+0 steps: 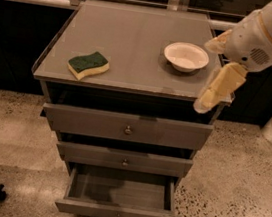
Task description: Place sponge into bottom drawer
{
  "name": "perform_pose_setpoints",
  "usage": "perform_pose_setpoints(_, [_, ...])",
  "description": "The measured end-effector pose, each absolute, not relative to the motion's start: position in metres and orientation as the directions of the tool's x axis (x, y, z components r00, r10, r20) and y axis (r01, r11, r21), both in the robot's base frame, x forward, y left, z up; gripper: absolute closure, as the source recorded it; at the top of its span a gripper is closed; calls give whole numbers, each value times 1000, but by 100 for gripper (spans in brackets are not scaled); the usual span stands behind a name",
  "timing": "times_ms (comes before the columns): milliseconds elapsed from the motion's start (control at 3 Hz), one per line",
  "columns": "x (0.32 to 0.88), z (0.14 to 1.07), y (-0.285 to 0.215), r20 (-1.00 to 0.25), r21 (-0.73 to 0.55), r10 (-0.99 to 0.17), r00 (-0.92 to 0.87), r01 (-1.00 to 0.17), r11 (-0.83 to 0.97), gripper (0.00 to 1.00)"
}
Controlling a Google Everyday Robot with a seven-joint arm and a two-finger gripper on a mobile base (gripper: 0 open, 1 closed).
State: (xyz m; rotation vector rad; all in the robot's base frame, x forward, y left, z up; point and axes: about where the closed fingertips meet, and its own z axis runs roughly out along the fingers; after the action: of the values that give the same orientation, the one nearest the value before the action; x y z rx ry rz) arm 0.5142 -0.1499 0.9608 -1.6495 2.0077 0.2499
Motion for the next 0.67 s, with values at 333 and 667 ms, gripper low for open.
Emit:
perform_pose_setpoints(333, [550,960,-118,-592,-164,-801,-86,-960,225,0])
perform_pose_setpoints(667, [584,947,-96,-625,-119,-777,-71,-976,185,0])
